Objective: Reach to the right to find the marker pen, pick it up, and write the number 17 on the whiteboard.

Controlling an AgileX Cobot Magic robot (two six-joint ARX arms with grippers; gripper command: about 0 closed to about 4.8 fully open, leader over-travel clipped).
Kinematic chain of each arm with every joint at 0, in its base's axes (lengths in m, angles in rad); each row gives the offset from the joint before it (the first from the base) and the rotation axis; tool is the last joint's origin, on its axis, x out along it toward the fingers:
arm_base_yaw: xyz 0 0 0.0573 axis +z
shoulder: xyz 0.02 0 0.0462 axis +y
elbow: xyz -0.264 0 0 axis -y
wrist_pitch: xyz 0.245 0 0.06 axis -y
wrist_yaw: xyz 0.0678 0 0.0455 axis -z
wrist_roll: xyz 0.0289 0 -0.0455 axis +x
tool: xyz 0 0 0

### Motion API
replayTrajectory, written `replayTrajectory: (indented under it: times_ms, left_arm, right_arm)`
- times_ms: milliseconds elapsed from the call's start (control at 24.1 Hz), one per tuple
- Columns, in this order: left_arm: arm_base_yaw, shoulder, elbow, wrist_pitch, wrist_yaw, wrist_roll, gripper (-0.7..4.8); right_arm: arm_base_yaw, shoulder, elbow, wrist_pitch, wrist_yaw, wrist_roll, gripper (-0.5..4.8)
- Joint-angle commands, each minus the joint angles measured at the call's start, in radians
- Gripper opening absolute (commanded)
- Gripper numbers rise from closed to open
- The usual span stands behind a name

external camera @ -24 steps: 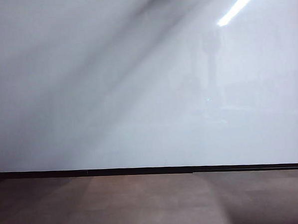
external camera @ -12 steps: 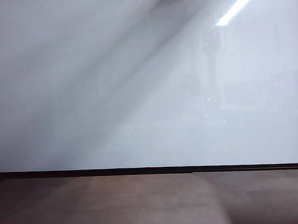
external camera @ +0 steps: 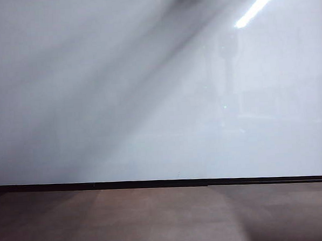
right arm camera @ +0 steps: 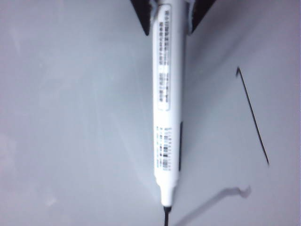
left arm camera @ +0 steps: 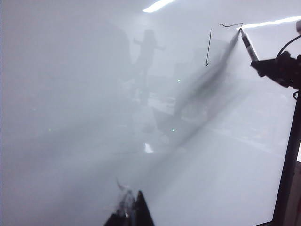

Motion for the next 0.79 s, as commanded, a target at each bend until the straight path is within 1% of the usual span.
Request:
replayTrajectory:
  times_ms: [41, 456, 788]
  left_arm:
    - [0.001, 0.002, 0.004, 0.01, 0.003, 0.002, -0.05]
    - [0.001, 0.002, 0.004, 0.01, 0.003, 0.002, -0.05]
    - [0.001, 0.002, 0.004, 0.01, 0.003, 0.002, -0.05]
  right_arm:
    - [0.003, 0.013, -0.024, -0.043, 0.009, 0.021, -0.06]
    - [0.014, 0.013, -0.143, -0.026, 0.011, 0.054, -0.06]
    - [0.014, 0.013, -0.155, -0.013, 0.01, 0.054, -0.06]
